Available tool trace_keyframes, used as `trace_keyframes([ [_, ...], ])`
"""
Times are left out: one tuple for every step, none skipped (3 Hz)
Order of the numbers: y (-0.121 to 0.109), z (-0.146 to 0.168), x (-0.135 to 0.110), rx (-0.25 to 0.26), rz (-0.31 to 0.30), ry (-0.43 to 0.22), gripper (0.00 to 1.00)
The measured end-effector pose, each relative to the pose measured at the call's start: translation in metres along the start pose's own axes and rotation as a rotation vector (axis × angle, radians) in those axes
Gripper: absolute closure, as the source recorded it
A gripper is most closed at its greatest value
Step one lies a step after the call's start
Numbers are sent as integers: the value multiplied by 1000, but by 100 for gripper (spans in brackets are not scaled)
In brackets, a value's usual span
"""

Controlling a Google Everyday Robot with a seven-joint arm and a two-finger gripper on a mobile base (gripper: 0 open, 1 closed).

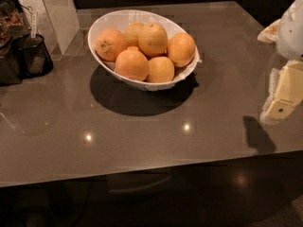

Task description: Pick orange from white bowl

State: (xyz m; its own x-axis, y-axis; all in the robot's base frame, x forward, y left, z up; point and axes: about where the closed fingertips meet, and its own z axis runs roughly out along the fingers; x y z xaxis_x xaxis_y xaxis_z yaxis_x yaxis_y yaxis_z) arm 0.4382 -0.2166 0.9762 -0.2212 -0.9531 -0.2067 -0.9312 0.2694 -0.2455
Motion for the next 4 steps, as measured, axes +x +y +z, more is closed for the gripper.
trace_keyframes([
  [-1, -1, -2, 4, -4, -3, 0],
  [-17, -8, -33, 36, -47, -84, 0],
  [-40, -11, -83, 33, -122, -175, 0],
  [-63, -12, -131, 19, -189, -226, 0],
])
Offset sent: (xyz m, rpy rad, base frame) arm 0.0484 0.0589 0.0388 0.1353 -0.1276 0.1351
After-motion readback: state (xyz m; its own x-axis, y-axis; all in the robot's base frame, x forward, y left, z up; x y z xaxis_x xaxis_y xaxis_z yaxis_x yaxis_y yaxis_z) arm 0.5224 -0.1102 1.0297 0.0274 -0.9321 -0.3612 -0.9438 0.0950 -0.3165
